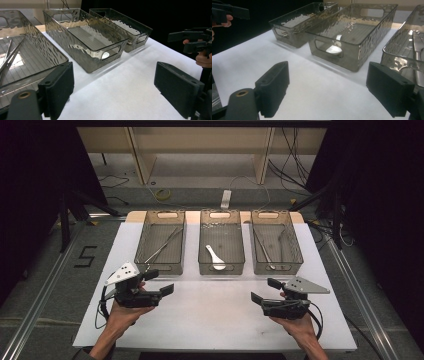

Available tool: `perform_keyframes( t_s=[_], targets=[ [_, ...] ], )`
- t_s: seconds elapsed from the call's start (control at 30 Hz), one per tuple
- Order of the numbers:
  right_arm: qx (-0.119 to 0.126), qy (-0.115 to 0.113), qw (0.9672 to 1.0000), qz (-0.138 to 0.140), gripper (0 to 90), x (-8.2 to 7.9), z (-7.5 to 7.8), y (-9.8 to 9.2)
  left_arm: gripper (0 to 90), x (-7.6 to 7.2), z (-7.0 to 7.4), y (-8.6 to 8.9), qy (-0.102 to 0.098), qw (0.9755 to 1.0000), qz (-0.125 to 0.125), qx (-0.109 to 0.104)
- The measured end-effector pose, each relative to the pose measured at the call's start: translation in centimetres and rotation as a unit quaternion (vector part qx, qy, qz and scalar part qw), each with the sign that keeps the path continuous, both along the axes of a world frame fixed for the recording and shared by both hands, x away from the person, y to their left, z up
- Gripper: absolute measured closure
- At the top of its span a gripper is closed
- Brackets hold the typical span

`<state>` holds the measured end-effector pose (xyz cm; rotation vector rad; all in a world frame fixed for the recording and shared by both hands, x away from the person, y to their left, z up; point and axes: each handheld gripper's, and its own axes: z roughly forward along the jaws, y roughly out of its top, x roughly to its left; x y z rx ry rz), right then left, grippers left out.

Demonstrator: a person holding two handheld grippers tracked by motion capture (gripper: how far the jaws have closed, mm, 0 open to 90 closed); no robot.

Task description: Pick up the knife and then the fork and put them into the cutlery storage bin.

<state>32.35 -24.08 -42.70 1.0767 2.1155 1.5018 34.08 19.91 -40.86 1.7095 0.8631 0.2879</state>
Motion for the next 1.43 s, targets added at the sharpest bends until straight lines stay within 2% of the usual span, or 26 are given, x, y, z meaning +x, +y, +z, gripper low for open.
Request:
perform_keyframes(
  t_s=[0.5,1.43],
  targets=[
    [-0.006,0.003,1.0,-0.007,19.5,-1.1,-0.8,-0.5,15.7,0.0,-0.1,-0.2,0.005,0.9999,-0.007,0.005],
    [-0.012,-0.002,0.9999,-0.009,19.5,-1.0,-0.8,-0.5,15.7,0.0,-0.1,-0.2,0.006,0.9999,-0.01,0.008]
  ],
)
